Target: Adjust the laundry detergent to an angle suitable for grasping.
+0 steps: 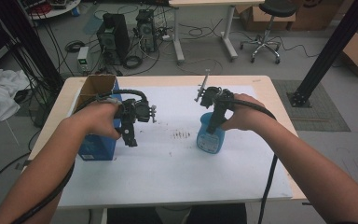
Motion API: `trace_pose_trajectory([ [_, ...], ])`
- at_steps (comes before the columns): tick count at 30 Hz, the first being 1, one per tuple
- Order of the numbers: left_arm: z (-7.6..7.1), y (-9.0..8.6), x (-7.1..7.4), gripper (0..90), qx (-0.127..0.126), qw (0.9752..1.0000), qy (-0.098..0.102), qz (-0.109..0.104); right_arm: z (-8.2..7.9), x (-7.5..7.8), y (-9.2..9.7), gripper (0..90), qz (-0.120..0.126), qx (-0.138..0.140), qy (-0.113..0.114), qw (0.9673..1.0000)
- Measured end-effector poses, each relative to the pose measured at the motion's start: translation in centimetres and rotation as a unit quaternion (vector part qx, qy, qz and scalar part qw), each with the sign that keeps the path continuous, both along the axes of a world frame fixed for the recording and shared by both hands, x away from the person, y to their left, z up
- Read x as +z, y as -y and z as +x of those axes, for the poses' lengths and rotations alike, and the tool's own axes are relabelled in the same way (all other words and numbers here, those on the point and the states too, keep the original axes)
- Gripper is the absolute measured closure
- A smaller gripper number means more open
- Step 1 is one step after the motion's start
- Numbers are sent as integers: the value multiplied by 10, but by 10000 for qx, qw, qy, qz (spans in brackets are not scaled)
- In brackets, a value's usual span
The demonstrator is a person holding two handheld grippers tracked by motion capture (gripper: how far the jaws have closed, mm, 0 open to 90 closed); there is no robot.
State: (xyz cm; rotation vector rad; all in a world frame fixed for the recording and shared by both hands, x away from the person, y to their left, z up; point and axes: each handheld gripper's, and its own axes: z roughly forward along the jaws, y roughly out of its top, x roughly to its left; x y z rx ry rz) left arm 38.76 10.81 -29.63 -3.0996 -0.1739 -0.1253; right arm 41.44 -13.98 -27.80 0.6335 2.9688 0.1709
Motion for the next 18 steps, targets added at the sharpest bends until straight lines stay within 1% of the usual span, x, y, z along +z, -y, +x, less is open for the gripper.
trace_pose_trajectory([
  [5,1,0,-1,1,-5,10000,-3,18,0,3,1,18,34,27,10,10000],
  [7,1,0,-1,1,6,10000,2,-7,0,5,2,9,30,48,18,10000],
  [8,1,0,0,1,-5,10000,-1,9,-1,6,2,2,52,21,18,10000],
  [10,1,0,0,0,-3,10000,0,22,0,9,1,0,18,69,26,10000],
  [12,1,0,1,1,3,10000,5,9,-1,14,1,0,47,95,76,9999],
  [14,1,0,0,1,8,10000,9,-8,-1,17,1,0,77,162,102,9998],
  [18,2,-1,1,1,8,10000,-4,22,-4,25,1,0,93,347,155,9992],
])
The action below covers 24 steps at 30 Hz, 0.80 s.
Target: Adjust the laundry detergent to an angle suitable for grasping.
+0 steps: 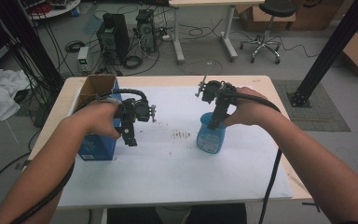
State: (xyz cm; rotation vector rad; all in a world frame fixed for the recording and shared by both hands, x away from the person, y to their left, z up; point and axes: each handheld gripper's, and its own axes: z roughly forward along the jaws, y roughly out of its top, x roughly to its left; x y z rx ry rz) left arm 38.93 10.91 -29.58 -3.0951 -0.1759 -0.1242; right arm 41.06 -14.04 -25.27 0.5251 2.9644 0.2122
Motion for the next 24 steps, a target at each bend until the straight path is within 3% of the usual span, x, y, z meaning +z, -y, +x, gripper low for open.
trace_pose_trajectory([
  [12,2,3,1,1,-9,10000,10,-17,-11,25,-1,0,31,803,80,9967],
  [18,3,3,1,1,-6,10000,18,-14,-20,32,-5,0,156,1346,54,9908],
  [24,3,5,1,1,-18,10000,28,-1,-27,34,-8,0,188,1670,8,9858],
])
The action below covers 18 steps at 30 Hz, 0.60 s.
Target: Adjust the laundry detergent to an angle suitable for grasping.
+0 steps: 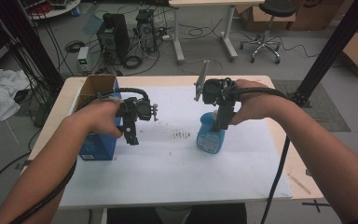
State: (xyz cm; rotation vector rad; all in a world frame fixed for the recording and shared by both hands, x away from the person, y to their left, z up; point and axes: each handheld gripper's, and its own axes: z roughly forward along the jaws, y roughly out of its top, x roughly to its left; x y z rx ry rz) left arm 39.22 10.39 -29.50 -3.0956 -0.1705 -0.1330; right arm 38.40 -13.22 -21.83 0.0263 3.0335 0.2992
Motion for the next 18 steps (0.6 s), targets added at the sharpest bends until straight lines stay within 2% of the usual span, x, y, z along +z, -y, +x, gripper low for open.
trace_pose_trajectory([
  [8,-1,-1,2,1,33,10000,10,3,-10,0,-7,0,-63,319,-57,9995],
  [18,-4,1,11,0,-21,10000,85,-29,-16,1,-13,0,-157,436,5,9989],
])
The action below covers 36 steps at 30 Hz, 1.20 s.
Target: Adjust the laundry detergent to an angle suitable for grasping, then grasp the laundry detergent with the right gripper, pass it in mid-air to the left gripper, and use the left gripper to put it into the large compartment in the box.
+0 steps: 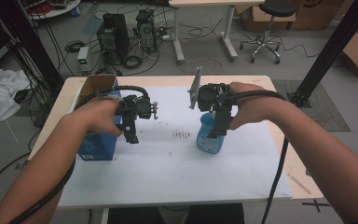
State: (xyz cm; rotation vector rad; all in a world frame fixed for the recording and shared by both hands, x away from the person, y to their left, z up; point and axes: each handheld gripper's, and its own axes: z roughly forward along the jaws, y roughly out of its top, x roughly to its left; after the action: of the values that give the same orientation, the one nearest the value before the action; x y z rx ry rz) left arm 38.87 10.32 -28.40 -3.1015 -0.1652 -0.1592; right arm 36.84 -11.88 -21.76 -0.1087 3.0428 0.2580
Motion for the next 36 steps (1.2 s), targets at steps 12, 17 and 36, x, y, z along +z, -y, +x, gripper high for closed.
trace_pose_trajectory([
  [12,-3,1,0,0,-29,10000,5,28,-3,-2,-6,0,-46,81,36,10000],
  [17,-4,1,3,1,-32,10000,36,14,-2,-4,-6,0,-91,49,68,9999],
  [36,-1,7,4,0,-99,9998,21,-160,4,2,23,0,156,-447,175,9987],
])
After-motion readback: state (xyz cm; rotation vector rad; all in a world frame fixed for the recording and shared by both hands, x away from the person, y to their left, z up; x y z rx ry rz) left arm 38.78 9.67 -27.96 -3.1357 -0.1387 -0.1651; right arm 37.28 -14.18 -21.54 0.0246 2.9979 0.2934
